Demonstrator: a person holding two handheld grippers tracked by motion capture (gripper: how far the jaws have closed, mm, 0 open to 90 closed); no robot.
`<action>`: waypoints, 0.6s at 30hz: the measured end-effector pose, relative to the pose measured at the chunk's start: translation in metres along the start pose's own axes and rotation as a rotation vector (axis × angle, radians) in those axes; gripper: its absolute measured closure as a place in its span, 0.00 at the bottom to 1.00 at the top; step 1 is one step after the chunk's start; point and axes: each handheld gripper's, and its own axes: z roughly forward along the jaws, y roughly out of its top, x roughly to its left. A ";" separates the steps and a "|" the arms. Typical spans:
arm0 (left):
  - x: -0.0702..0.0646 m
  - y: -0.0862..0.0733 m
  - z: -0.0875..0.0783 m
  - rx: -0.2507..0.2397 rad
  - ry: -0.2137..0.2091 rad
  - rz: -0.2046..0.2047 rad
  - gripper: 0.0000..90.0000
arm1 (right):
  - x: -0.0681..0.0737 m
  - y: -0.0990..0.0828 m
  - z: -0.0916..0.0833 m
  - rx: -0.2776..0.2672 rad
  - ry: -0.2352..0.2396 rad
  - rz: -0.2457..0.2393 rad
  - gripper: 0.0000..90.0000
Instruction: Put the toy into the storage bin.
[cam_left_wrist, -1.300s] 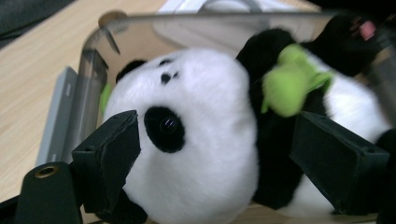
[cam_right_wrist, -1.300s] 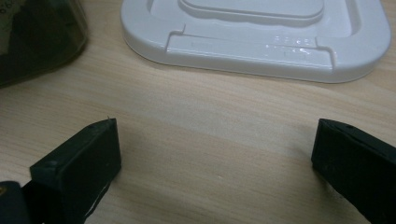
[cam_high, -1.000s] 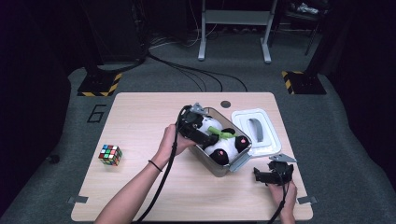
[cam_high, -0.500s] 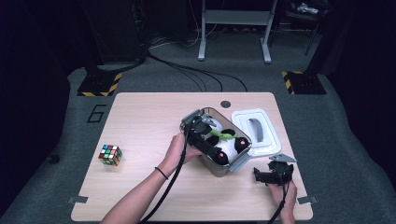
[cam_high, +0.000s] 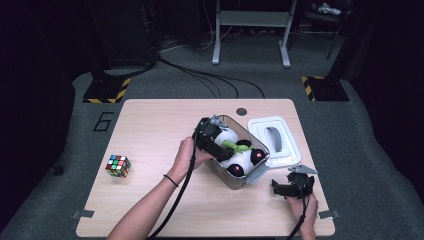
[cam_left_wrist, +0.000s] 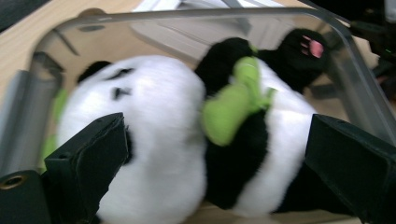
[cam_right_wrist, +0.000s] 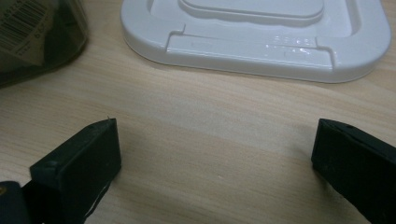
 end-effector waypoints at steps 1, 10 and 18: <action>0.003 0.001 0.003 0.014 0.001 0.002 0.07 | 0.000 0.000 0.000 0.000 0.000 0.000 0.01; 0.011 -0.005 0.025 0.096 -0.011 -0.023 0.05 | 0.000 0.000 0.000 0.000 0.000 0.000 0.01; 0.015 -0.007 0.034 0.126 -0.015 -0.033 0.03 | 0.000 0.000 0.000 0.000 0.000 0.000 0.01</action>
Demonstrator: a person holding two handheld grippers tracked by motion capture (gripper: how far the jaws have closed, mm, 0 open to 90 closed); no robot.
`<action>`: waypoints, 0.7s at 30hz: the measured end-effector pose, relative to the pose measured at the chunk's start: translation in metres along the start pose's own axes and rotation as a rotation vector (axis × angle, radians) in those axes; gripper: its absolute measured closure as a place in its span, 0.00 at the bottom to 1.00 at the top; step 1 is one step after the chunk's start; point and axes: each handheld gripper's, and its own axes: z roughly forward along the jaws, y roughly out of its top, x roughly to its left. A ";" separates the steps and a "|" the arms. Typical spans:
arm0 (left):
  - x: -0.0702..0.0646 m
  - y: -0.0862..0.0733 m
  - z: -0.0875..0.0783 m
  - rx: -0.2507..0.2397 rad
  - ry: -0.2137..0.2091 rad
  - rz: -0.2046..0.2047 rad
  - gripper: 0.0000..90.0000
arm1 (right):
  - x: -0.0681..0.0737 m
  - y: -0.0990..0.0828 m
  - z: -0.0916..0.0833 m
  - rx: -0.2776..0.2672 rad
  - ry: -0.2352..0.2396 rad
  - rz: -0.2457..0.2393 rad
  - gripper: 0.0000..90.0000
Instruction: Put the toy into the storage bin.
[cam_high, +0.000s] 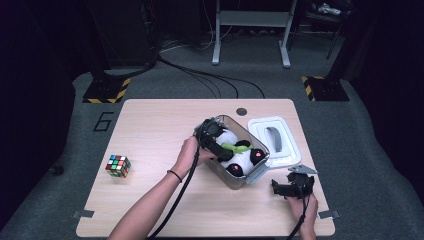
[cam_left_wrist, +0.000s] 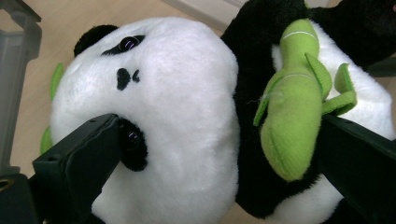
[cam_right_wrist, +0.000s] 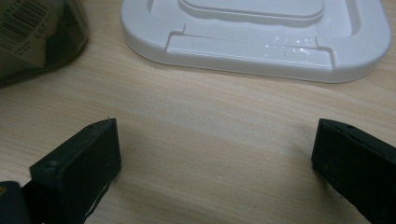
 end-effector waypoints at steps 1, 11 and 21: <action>0.000 0.000 -0.003 -0.006 -0.002 -0.002 0.03 | 0.000 0.000 0.000 0.000 0.000 0.000 0.01; -0.028 -0.003 -0.030 -0.079 -0.064 0.051 0.02 | 0.000 0.000 0.000 0.000 0.000 0.000 0.00; -0.036 -0.008 -0.011 -0.027 -0.035 0.063 0.00 | 0.000 0.000 0.000 0.000 0.000 0.000 0.00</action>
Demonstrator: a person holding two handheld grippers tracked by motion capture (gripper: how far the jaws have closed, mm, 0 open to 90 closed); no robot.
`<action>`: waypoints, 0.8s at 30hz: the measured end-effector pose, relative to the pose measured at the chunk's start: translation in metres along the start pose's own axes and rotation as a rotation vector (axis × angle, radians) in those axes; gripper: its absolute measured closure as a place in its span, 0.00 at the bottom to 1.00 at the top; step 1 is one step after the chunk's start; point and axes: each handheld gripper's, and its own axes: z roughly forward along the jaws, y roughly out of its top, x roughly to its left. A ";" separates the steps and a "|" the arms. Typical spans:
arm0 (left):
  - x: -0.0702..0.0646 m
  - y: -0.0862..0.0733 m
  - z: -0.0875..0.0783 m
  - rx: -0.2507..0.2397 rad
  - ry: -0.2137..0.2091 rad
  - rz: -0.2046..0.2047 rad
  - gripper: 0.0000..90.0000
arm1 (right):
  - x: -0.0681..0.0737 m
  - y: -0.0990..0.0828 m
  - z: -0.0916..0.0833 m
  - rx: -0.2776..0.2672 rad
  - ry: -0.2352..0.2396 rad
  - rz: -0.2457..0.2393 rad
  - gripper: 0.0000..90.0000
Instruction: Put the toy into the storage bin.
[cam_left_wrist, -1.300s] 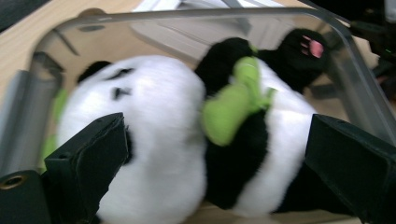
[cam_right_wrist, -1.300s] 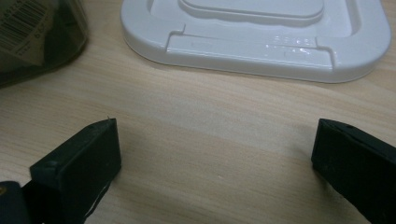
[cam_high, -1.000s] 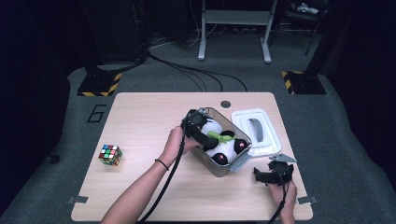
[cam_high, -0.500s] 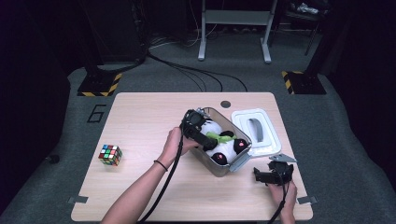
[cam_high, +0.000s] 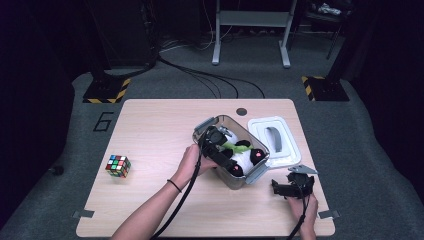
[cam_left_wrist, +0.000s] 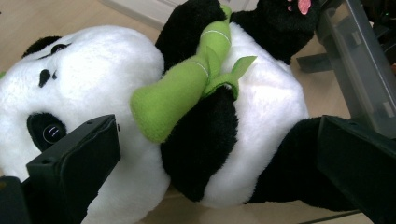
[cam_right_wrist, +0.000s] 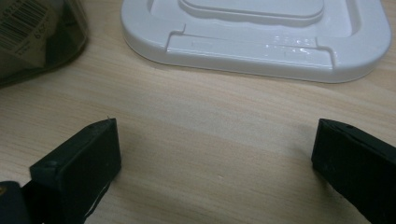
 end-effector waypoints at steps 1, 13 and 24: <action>-0.001 0.000 0.001 0.008 0.004 0.001 0.00 | 0.000 0.000 0.000 0.000 0.000 0.000 0.00; 0.000 -0.004 0.002 -0.019 0.026 0.005 0.01 | 0.000 0.000 0.000 0.000 0.000 0.000 0.00; 0.014 -0.015 -0.040 -0.157 0.047 -0.056 0.00 | 0.000 0.000 0.000 0.000 0.000 0.000 0.00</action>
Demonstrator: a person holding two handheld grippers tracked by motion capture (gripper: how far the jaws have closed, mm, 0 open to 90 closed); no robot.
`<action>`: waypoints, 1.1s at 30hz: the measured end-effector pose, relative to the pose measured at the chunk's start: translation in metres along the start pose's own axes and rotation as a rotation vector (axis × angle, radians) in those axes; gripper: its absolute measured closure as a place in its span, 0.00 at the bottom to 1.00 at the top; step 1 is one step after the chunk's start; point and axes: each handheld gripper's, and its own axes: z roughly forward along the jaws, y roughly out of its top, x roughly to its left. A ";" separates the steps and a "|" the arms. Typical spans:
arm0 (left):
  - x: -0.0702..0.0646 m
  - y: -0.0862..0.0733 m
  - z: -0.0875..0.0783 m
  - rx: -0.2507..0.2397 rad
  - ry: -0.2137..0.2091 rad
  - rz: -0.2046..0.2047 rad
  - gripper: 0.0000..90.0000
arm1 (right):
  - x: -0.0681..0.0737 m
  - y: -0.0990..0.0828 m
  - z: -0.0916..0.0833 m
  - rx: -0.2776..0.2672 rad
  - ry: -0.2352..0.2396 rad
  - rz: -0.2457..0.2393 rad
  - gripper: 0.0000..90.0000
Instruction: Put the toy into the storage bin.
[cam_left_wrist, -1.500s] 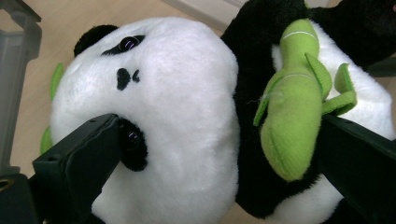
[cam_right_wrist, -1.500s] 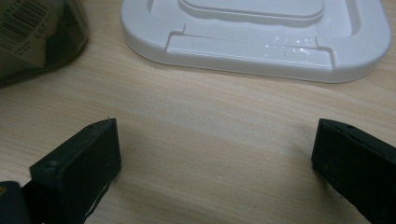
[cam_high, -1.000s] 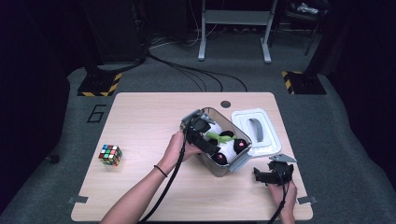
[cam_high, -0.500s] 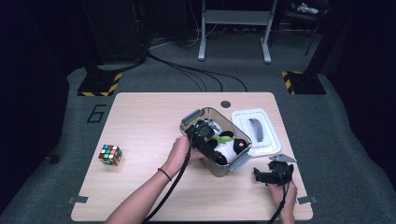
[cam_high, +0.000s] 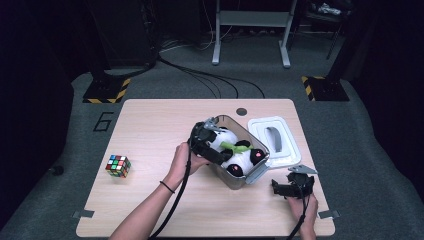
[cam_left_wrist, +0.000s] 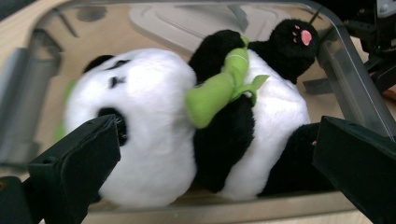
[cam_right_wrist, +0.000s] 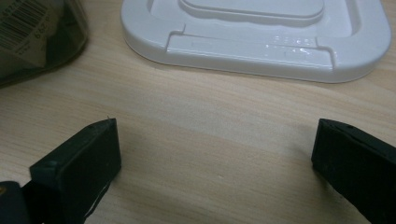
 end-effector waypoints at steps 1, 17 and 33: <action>0.002 -0.002 -0.004 -0.006 0.005 -0.002 0.00 | 0.000 0.000 0.000 0.000 0.000 -0.001 0.00; 0.037 -0.043 -0.051 -0.061 0.102 -0.076 0.00 | 0.000 0.000 0.000 0.000 0.000 0.000 0.00; 0.070 -0.097 -0.085 -0.078 0.202 -0.180 0.00 | 0.000 0.000 0.000 -0.001 0.000 -0.003 0.00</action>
